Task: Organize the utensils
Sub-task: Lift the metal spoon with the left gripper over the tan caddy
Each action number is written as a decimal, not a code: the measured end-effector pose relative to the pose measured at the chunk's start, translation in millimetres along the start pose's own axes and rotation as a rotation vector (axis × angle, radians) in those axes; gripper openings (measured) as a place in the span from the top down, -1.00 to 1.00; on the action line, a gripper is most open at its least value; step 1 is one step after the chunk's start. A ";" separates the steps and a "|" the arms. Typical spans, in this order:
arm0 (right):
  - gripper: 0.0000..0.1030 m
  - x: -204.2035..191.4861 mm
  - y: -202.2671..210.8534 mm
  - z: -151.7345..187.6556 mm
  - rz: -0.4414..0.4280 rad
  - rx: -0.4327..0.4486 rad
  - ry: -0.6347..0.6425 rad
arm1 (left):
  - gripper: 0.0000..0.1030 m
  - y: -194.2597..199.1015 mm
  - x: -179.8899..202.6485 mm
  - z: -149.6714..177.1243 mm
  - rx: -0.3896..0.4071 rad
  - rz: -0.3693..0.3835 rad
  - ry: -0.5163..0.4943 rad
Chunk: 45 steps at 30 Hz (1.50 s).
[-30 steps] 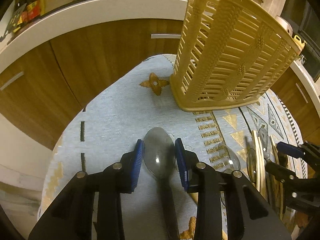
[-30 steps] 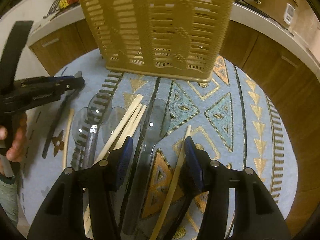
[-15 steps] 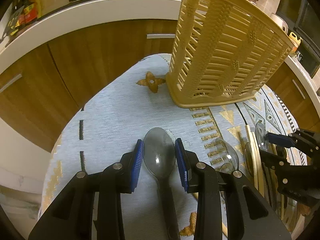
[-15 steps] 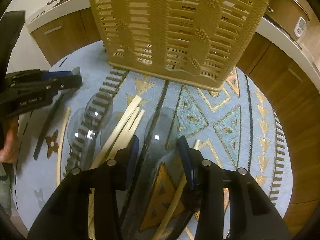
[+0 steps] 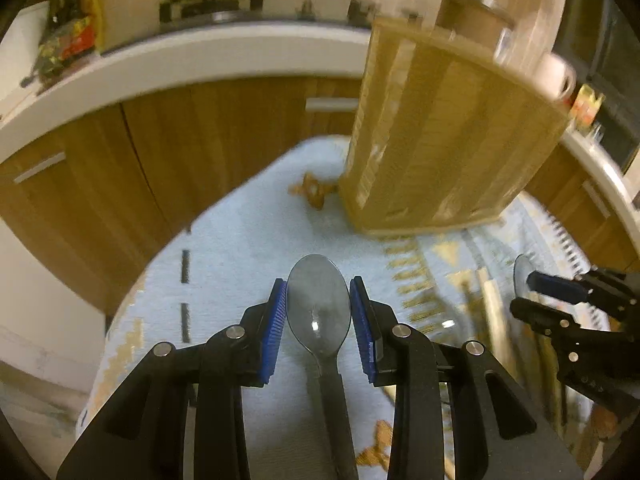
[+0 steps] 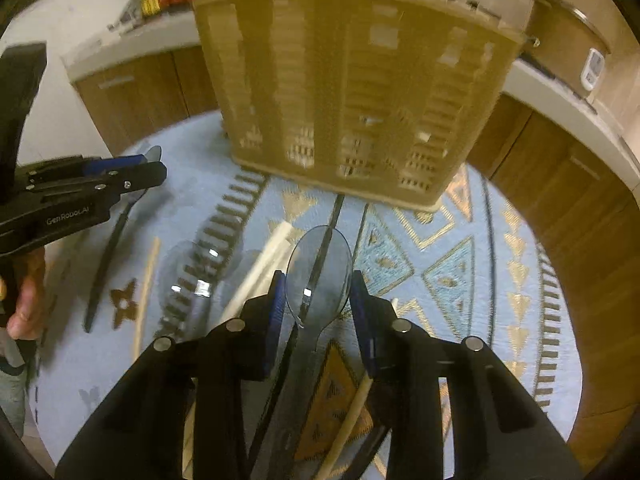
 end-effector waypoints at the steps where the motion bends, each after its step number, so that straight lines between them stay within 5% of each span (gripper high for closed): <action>1: 0.43 -0.6 9.2 -4.0 -0.003 0.035 -0.003 | 0.41 10.5 1.2 -4.7 0.040 0.013 0.006; 15: 0.43 9.9 110.6 -67.6 -0.042 0.419 -0.062 | 0.41 112.1 33.3 -87.0 0.406 0.057 -0.016; 25: 0.43 54.0 144.7 -165.1 0.095 0.665 -0.097 | 0.41 149.0 57.8 -170.5 0.561 0.061 -0.067; 35: 0.43 84.8 123.3 -218.4 0.231 0.796 -0.076 | 0.41 126.1 68.2 -216.6 0.615 0.045 -0.083; 45: 0.43 97.7 73.1 -209.3 0.260 0.778 -0.051 | 0.41 69.4 63.7 -209.6 0.584 0.031 -0.086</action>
Point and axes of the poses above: each gripper's, at about its wrist camera, not at the fingertips, and y roughly against the way its jaws point, x to its right, z to its underside, the point moved 8 cm from there along -y, roughly the way its jaws point, and after that the axes turned 11 degrees about x, right-handed, at the moved point
